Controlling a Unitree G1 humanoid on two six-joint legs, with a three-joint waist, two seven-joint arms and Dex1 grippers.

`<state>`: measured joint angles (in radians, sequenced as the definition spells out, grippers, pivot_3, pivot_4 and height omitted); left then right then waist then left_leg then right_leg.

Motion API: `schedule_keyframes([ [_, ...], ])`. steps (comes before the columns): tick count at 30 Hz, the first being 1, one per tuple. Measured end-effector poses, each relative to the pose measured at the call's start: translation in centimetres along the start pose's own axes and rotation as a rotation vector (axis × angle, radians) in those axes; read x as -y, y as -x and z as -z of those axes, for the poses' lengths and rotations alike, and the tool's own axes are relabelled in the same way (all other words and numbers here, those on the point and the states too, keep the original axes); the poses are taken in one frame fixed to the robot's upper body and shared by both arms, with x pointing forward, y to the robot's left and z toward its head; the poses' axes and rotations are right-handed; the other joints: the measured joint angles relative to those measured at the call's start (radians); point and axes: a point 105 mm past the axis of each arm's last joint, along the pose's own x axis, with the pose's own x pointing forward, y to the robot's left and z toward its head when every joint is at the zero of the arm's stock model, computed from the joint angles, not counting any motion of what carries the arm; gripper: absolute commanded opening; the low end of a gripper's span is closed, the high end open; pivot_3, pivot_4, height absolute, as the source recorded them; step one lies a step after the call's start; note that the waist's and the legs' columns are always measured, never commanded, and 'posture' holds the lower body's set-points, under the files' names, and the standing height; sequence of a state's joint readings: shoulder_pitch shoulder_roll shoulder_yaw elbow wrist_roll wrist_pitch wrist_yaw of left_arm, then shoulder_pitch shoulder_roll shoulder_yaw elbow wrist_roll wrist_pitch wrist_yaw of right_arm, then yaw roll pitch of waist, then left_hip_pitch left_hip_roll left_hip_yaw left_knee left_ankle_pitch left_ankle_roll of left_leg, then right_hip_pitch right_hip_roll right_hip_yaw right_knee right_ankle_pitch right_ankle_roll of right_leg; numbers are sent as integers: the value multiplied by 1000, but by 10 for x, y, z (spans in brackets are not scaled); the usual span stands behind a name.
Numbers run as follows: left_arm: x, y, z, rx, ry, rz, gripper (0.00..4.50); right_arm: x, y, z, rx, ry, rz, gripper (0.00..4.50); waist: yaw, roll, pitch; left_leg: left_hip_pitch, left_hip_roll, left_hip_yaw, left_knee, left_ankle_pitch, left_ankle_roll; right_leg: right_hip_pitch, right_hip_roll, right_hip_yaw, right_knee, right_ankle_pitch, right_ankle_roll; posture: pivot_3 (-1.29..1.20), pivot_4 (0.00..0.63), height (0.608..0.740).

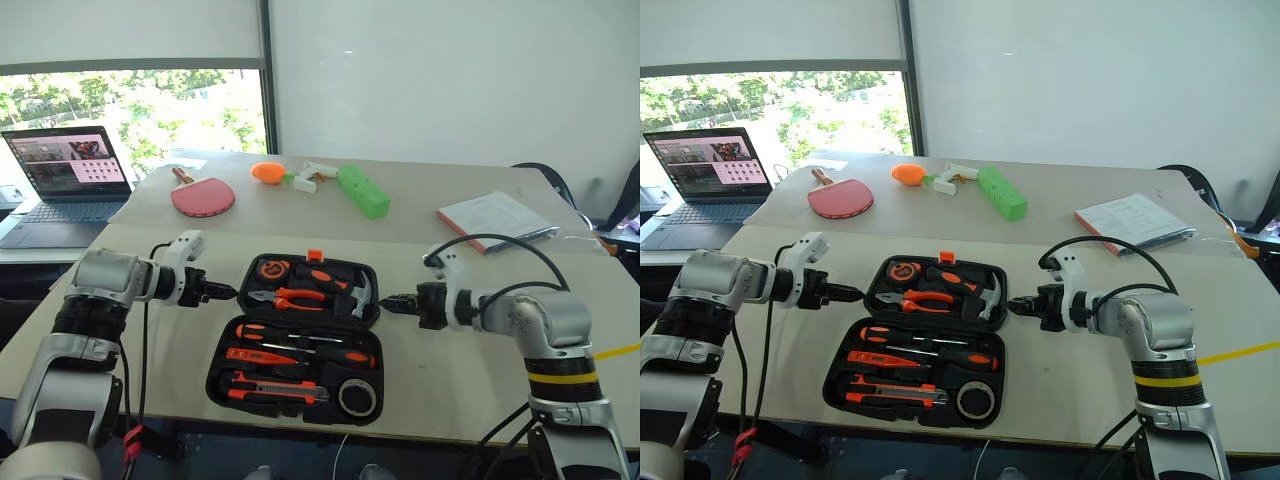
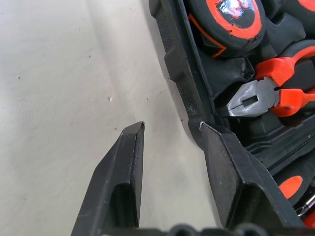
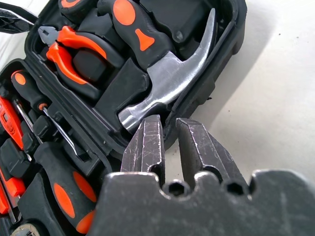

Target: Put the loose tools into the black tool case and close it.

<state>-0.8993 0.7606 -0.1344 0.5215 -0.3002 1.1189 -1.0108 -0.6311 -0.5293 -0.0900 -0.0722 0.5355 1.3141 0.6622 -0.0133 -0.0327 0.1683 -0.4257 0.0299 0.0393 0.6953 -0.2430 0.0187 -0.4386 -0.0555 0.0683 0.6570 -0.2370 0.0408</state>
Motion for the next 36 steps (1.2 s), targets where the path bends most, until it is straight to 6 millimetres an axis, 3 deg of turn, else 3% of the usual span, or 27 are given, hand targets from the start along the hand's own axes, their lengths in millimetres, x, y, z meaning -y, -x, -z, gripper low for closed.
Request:
schedule_keyframes([
  [2, 0, 0, 0, 0, -1, 2, 1943, 1, 0, 0, -2, -2, 5, 711, 0, 0, 0, 0, 0, 0, 0, 0, 0, 0, 0, 0, 0, 0, 0, 0, 150, 738],
  [5, -2, 2, 0, 2, -1, -4, 2561, 0, 0, 1, -4, -3, 6, 689, 0, 0, 0, 0, 0, 0, 0, 0, 0, 0, 0, 0, 0, 0, 0, 0, 150, 738],
  [10, -2, 12, -4, 13, -19, -6, 4300, -4, 3, 4, -11, 1, -11, 689, 0, 0, 0, 0, 0, 0, 0, 0, 0, 0, 0, 0, 0, 0, 0, 0, 150, 738],
  [11, -2, 13, -5, 14, -25, -5, 4411, -4, 4, 4, -12, 6, -10, 689, -1, 0, 0, 0, 0, 0, 0, 0, 0, 0, 0, 0, 0, 0, 0, 0, 150, 738],
  [20, 17, 15, -23, 34, -70, 46, 4411, -4, 11, 2, -9, 18, -3, 689, -4, 0, 0, 0, 0, 0, 0, 0, 0, 0, 0, 0, 0, 0, 0, 0, 150, 738],
  [26, 16, -4, -13, -19, -66, 30, 4411, -5, 9, 3, -10, 17, -2, 689, -7, 0, 0, 0, 0, 0, 0, 0, 0, 0, 0, 0, 0, 0, 0, 0, 150, 738],
  [36, 10, -6, -7, -39, -62, 7, 4411, -8, 5, -1, -6, 27, -1, 689, -6, 0, 0, 0, 0, 0, 0, 0, 0, 0, 0, 0, 0, 0, 0, 0, 150, 738],
])
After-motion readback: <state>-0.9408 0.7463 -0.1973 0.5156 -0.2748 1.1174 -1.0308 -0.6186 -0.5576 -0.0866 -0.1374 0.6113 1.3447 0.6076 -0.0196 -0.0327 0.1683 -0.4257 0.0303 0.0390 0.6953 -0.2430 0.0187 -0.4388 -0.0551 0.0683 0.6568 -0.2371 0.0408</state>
